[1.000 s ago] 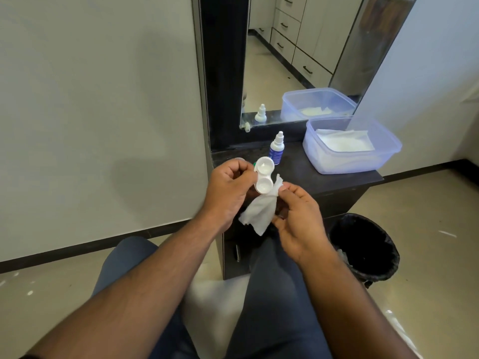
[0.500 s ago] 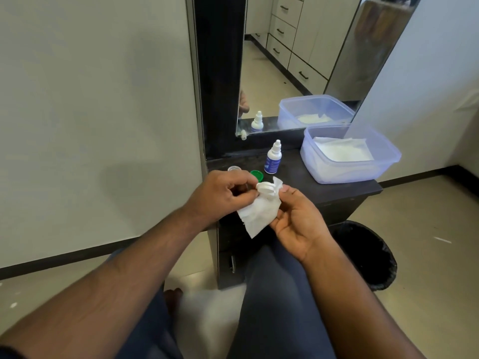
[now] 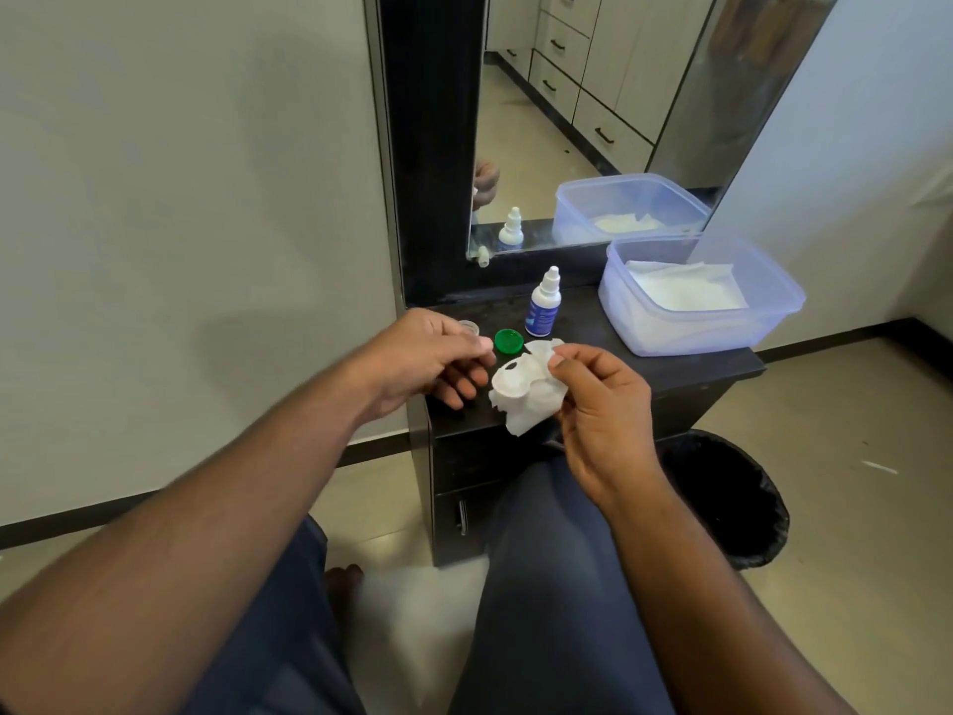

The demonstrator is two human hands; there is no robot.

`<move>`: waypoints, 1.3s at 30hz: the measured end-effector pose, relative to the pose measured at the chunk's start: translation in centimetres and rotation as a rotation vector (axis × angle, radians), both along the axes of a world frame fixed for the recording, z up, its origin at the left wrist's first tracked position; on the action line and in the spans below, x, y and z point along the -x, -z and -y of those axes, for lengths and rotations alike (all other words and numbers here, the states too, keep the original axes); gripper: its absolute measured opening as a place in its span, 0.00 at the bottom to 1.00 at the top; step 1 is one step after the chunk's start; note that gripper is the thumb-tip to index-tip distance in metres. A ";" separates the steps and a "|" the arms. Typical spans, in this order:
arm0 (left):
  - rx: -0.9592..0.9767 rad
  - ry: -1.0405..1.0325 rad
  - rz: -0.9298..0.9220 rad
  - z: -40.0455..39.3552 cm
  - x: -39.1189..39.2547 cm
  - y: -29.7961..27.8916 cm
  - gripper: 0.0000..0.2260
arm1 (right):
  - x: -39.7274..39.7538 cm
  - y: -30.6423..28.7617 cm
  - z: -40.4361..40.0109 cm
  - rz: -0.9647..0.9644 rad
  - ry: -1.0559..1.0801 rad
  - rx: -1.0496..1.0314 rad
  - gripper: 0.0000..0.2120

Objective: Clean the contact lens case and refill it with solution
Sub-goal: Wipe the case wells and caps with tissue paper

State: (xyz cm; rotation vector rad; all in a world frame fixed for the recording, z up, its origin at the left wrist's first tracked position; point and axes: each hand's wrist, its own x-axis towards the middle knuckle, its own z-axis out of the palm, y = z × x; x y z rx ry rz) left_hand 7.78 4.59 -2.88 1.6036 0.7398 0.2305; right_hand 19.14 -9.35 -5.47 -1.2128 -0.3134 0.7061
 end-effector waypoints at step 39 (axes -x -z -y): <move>-0.205 0.369 -0.240 -1.8 -2.7 0.3 0.06 | -3.7 -1.6 1.7 0.836 -0.230 0.402 0.08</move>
